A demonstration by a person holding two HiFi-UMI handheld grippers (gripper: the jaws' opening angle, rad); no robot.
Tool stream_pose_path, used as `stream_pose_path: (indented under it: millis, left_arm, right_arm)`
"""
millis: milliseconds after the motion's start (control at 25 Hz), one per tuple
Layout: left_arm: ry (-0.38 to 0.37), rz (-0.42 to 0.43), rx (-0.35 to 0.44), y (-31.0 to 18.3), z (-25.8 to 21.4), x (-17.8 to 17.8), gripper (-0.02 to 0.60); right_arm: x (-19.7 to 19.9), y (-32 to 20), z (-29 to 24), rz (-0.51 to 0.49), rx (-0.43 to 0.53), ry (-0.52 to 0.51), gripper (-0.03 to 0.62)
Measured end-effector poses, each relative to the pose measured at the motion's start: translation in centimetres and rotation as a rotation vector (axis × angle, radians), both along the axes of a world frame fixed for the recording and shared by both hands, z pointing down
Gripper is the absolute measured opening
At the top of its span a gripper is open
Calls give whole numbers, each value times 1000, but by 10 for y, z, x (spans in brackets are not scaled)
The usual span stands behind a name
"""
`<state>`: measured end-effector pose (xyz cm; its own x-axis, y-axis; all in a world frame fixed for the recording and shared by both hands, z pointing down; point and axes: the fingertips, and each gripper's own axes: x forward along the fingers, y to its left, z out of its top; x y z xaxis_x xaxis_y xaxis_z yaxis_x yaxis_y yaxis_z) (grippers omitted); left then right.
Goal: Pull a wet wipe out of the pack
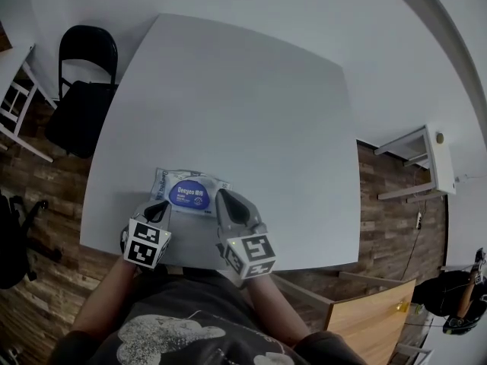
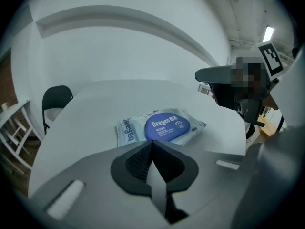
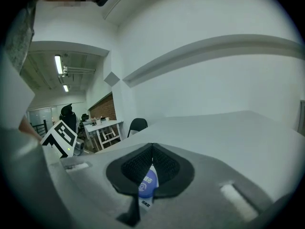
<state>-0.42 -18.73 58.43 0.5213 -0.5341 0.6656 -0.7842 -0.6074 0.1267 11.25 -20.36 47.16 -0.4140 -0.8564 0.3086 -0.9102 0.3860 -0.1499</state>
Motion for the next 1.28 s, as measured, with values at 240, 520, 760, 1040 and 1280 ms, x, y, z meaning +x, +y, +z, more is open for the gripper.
stream_pose_path:
  millis: [240,520,760,1040,1280]
  left_arm:
    - [-23,-8,-39,-2,10,1,18]
    - [-76,-7,-48,-4,15,0,18]
    - [-64,-21,-70,-4,16,0,18]
    - [-21,-31,-100,-2,15,2,18]
    - [-26,-24,-102,-2,16,1,18]
  right_arm:
    - [-9,-9,17,-69,-53,18,-9]
    - [-25,0,49,-222,-150,187,-9]
    - [-40,5,73,-377,-207,307,111]
    - [-57,11,96,-545,-247,467,276]
    - [-64,8,114,-637,-228,588,290]
